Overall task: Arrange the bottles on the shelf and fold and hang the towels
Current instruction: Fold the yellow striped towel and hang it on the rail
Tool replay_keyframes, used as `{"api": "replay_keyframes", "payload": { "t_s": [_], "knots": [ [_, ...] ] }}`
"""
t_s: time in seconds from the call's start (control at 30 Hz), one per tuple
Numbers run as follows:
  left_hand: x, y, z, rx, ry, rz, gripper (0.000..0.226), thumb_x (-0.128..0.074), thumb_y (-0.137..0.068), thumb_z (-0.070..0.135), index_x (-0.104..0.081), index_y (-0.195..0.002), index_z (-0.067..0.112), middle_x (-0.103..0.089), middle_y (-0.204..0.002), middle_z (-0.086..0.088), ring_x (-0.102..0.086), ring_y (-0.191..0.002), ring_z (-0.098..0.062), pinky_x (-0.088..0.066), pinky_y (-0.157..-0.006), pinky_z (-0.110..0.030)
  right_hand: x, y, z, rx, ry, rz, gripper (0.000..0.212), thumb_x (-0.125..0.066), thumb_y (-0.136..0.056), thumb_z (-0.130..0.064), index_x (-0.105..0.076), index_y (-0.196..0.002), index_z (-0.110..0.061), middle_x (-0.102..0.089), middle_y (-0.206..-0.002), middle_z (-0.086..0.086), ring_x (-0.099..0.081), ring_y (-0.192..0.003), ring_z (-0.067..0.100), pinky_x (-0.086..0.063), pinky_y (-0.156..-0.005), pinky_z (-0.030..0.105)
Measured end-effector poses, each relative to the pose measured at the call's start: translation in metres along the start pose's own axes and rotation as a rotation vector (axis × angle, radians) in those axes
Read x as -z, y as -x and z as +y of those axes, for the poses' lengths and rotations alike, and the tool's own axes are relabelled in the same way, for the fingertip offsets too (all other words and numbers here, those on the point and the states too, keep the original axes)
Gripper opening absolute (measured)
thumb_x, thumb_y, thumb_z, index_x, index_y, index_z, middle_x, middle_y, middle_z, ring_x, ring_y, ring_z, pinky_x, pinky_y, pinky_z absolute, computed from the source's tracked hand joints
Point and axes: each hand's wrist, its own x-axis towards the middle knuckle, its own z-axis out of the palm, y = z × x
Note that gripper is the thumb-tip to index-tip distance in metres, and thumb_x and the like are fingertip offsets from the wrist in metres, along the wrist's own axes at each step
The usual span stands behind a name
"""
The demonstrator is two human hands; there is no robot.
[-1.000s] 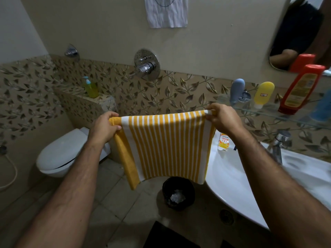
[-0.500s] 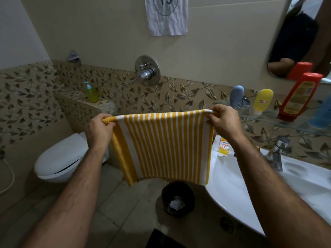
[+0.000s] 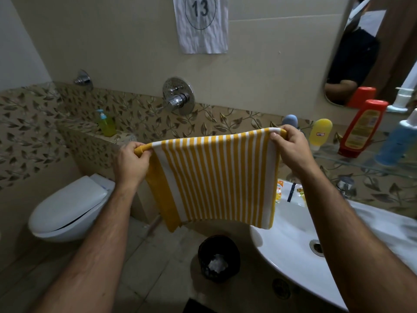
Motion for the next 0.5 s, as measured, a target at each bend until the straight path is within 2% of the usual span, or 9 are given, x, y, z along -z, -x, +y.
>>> {"api": "replay_keyframes", "payload": {
  "t_s": [0.13, 0.27, 0.4, 0.5],
  "knots": [
    [0.0, -0.003, 0.0, -0.002, 0.101, -0.074, 0.012, -0.065, -0.087, 0.025, -0.06, -0.091, 0.015, -0.051, -0.101, -0.005, -0.053, -0.089, -0.019, -0.045, -0.071, -0.034, 0.005, -0.003, 0.004, -0.064, -0.103, -0.023, 0.021, -0.051, -0.1, -0.03, -0.061, -0.102, -0.012, -0.061, -0.091, 0.003, -0.059, -0.088, 0.015, -0.049, -0.075, 0.033],
    [0.001, 0.004, 0.002, 0.073, 0.377, -0.17, 0.008, -0.061, -0.088, 0.026, -0.055, -0.084, 0.024, -0.05, -0.076, -0.002, -0.049, -0.071, -0.017, -0.042, -0.065, -0.031, 0.007, -0.001, 0.006, -0.104, -0.159, -0.038, 0.021, -0.046, -0.102, -0.034, -0.059, -0.101, -0.016, -0.059, -0.095, 0.005, -0.058, -0.091, 0.019, -0.052, -0.083, 0.039],
    [-0.009, 0.016, 0.008, 0.203, 0.644, -0.177, 0.011, -0.063, -0.089, 0.023, -0.056, -0.083, 0.029, -0.056, -0.08, -0.002, -0.056, -0.08, -0.021, -0.05, -0.073, -0.037, 0.006, 0.001, 0.005, -0.149, -0.216, -0.008, 0.018, -0.043, -0.103, -0.031, -0.058, -0.097, -0.023, -0.061, -0.096, 0.001, -0.059, -0.092, 0.015, -0.052, -0.089, 0.041],
    [-0.018, 0.02, 0.01, 0.265, 0.753, -0.18, 0.011, -0.065, -0.091, 0.017, -0.057, -0.091, 0.024, -0.062, -0.084, -0.002, -0.063, -0.08, -0.018, -0.056, -0.072, -0.035, 0.013, 0.002, 0.009, -0.155, -0.193, -0.077, 0.021, -0.055, -0.096, -0.044, -0.06, -0.104, -0.025, -0.065, -0.104, 0.003, -0.063, -0.099, 0.021, -0.053, -0.093, 0.046]
  ]
}}
